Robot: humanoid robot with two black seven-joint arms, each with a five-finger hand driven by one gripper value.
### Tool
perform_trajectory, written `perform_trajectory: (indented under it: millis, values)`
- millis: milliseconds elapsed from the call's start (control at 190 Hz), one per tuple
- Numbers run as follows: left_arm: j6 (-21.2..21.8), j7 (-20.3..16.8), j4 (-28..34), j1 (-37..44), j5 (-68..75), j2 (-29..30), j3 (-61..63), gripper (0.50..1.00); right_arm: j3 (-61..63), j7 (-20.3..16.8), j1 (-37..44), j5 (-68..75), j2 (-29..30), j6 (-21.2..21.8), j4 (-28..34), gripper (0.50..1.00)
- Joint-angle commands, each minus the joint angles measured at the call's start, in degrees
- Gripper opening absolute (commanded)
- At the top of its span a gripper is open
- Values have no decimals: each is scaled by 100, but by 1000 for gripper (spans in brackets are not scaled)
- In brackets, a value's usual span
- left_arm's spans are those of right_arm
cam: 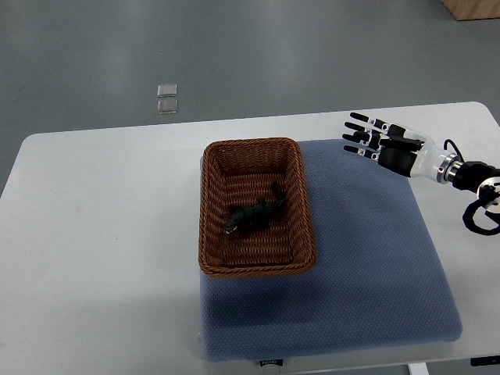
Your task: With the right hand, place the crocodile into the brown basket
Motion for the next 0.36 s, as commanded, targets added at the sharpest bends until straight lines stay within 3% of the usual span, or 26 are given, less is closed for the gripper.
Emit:
perform_trajectory:
  millis: [0,352]
  values:
    - [0,0,0,0,0,0,0,1000,13,30,-2,30,63,-29,-35,930]
    - [0,0,0,0,0,0,0,1000,39,30,-2,47,45,-64,-140,930]
